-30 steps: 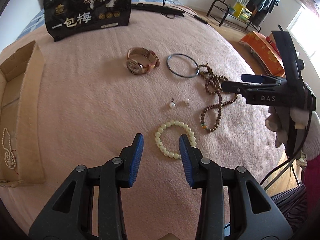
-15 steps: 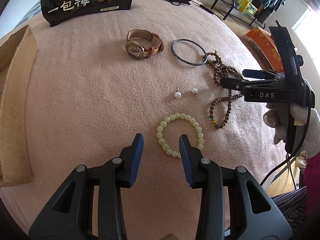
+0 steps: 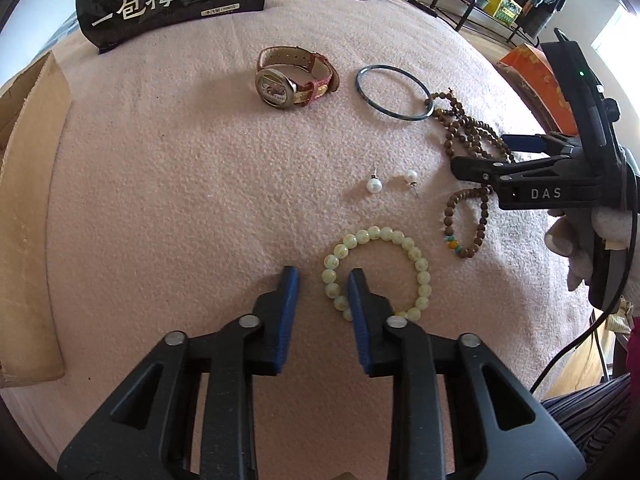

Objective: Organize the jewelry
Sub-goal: 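Grasp the pale jade bracelet with the left tool while the right tool grasps the wooden prayer beads, then carry the jade bracelet with the left tool while the right tool carries the prayer beads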

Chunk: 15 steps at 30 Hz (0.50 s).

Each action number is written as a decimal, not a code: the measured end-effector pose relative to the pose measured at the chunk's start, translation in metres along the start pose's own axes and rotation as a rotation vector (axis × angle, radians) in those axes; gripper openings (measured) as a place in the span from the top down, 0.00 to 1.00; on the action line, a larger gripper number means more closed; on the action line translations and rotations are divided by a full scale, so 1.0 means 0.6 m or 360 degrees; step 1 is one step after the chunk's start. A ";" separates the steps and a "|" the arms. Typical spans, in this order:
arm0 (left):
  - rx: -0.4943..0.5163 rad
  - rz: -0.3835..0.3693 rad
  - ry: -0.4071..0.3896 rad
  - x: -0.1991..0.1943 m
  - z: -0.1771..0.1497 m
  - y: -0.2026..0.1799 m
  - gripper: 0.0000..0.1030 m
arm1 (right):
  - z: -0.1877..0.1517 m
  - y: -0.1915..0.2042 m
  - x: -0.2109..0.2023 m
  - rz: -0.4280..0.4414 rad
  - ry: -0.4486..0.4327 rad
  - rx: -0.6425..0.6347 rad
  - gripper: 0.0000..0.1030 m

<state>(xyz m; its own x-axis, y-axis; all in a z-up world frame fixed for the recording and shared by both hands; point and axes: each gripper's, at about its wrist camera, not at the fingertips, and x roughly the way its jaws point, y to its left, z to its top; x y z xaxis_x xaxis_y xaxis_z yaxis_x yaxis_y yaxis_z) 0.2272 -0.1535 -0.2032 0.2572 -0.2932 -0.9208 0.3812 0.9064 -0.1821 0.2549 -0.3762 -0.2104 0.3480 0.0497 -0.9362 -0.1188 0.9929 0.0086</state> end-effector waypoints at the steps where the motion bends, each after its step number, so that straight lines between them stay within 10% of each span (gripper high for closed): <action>1: 0.0001 0.0006 -0.0001 0.000 0.001 0.001 0.84 | 0.000 0.000 0.000 0.0002 -0.0002 -0.0002 0.00; 5: -0.0007 0.0011 -0.0009 0.001 0.003 0.005 0.93 | -0.003 0.001 -0.003 0.0002 -0.0019 0.0003 0.06; 15: 0.0003 0.0006 -0.0032 -0.008 0.001 0.001 0.95 | -0.006 0.002 -0.028 -0.0003 -0.0088 -0.0022 0.83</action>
<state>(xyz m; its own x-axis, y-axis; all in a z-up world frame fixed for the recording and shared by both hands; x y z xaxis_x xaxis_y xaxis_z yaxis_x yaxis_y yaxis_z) 0.2263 -0.1517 -0.1986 0.2763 -0.2960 -0.9144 0.3820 0.9068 -0.1781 0.2454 -0.3761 -0.1958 0.3989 0.0542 -0.9154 -0.1307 0.9914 0.0017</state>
